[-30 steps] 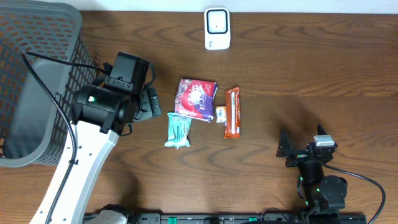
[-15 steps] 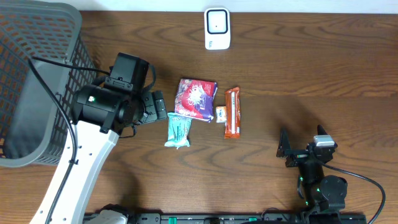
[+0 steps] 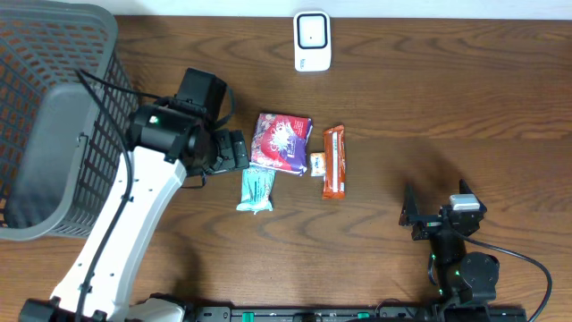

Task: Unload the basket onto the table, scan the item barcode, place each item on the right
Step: 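Raise the right arm and move the right gripper toward the snack bar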

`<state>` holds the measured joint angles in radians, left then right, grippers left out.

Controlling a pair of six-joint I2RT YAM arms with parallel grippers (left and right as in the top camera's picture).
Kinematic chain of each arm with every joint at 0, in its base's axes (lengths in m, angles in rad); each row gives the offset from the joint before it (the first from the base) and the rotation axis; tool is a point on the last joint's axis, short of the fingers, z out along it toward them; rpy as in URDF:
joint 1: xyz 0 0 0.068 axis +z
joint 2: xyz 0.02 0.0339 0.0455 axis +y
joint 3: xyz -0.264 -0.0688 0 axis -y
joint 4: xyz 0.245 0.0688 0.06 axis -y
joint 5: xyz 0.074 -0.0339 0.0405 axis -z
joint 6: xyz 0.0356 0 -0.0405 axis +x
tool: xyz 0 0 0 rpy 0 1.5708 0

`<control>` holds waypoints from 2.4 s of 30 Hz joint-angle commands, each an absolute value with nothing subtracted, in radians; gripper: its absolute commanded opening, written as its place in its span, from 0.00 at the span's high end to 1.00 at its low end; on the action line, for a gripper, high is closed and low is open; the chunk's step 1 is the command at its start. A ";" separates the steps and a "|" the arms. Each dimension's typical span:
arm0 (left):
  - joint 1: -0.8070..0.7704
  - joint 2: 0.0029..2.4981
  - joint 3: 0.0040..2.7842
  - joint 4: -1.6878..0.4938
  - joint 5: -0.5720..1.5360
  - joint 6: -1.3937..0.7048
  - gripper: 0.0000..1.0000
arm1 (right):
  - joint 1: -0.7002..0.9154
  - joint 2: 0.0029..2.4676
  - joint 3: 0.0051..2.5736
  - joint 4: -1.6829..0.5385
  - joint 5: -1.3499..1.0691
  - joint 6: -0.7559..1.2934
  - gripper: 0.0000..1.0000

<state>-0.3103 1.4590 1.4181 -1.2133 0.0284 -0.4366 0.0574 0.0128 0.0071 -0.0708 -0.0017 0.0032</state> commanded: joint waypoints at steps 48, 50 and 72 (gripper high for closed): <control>-0.313 1.470 1.408 -1.200 0.038 -0.416 0.02 | 0.064 0.330 0.305 0.087 -0.605 0.533 0.01; -0.313 1.470 1.408 -1.200 0.038 -0.416 0.02 | 0.064 0.330 0.305 0.102 -0.608 0.584 0.01; -0.313 1.470 1.408 -1.200 0.038 -0.416 0.02 | 0.064 0.332 0.318 0.580 -0.456 0.763 0.01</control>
<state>-0.3107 1.4670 1.4136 -1.1973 0.0322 -0.4290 0.0574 0.3328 0.2882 0.5674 -0.5289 0.7170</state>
